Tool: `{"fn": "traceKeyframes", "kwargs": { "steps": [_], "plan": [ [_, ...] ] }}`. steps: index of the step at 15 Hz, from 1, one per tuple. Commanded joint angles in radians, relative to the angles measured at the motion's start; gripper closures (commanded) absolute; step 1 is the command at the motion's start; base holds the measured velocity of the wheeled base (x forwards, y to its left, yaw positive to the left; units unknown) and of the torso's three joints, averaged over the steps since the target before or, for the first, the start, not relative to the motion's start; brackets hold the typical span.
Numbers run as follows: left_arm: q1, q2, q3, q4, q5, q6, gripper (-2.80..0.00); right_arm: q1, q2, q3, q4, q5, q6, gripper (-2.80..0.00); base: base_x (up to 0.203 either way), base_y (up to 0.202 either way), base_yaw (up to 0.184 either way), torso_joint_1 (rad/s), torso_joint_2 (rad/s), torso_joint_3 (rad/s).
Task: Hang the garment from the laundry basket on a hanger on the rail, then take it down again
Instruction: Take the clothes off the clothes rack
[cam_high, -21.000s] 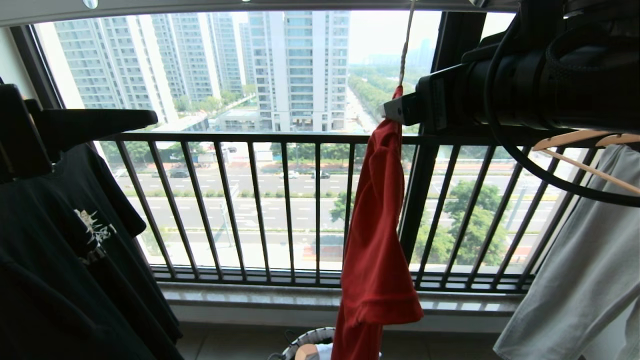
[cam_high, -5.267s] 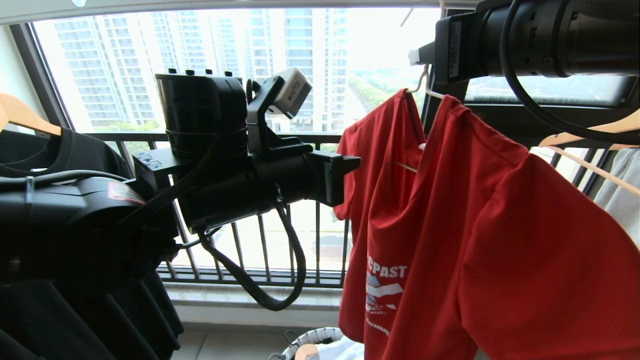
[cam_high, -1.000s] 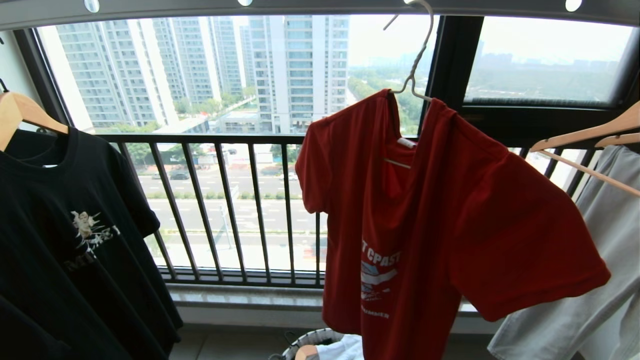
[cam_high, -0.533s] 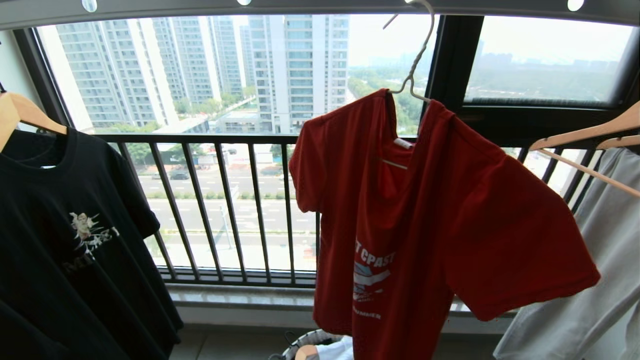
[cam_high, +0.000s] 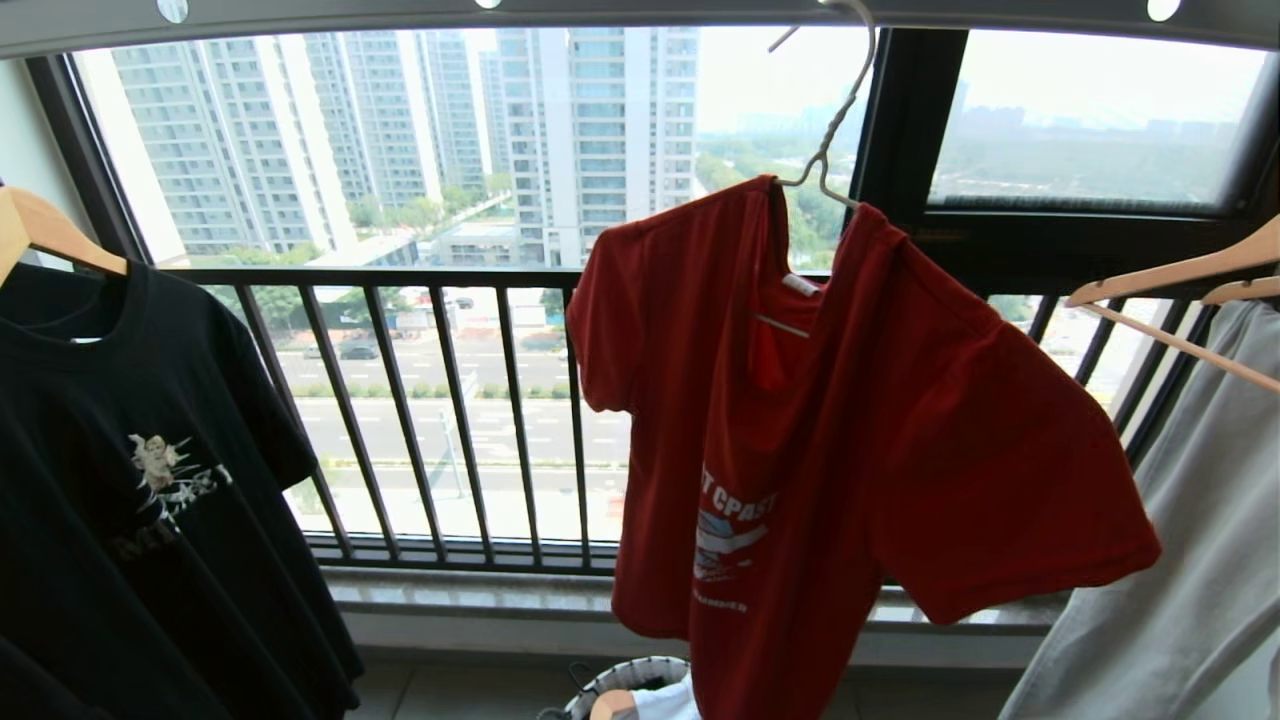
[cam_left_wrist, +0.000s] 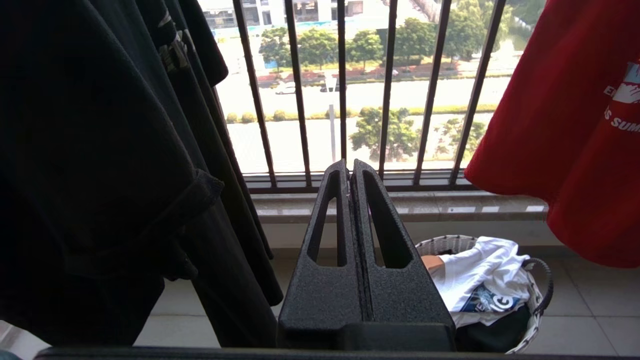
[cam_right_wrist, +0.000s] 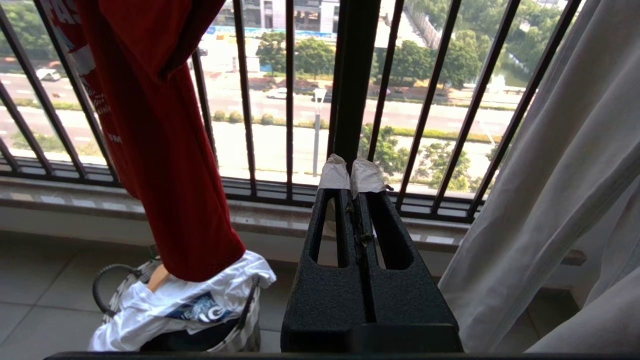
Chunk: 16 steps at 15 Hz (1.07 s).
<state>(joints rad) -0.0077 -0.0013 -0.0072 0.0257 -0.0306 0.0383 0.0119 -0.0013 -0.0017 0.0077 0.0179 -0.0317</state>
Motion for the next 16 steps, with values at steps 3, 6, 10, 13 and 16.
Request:
{"fn": "traceKeyframes", "kwargs": {
  "steps": [3, 6, 10, 13, 16],
  "plan": [
    [0.000, 0.001, 0.000, 0.000, 0.000, 0.000, 0.00, 0.000, 0.001, 0.000, 0.000, 0.001, -0.001, 0.00, 0.000, 0.000, 0.000, 0.000, 0.00, 0.000],
    [0.000, 0.001, 0.000, 0.000, 0.000, 0.000, 0.00, 0.000, 0.001, 0.000, 0.000, 0.001, -0.001, 0.00, 0.000, 0.000, 0.000, 0.000, 0.00, 0.000],
    [0.000, 0.001, 0.000, 0.000, 0.000, 0.000, 0.00, 0.000, 0.001, 0.000, 0.000, 0.001, -0.001, 0.00, 0.000, 0.000, 0.000, 0.000, 0.00, 0.000],
    [0.000, 0.001, 0.000, 0.000, 0.000, 0.000, 0.00, 0.000, 0.001, 0.000, 0.000, 0.001, -0.001, 0.00, 0.000, 0.000, 0.000, 0.000, 0.00, 0.000],
    [0.000, 0.001, 0.000, 0.000, 0.000, 0.000, 0.00, 0.000, 0.001, 0.000, 0.000, 0.001, -0.001, 0.00, 0.000, 0.000, 0.000, 0.000, 0.00, 0.000]
  ]
}}
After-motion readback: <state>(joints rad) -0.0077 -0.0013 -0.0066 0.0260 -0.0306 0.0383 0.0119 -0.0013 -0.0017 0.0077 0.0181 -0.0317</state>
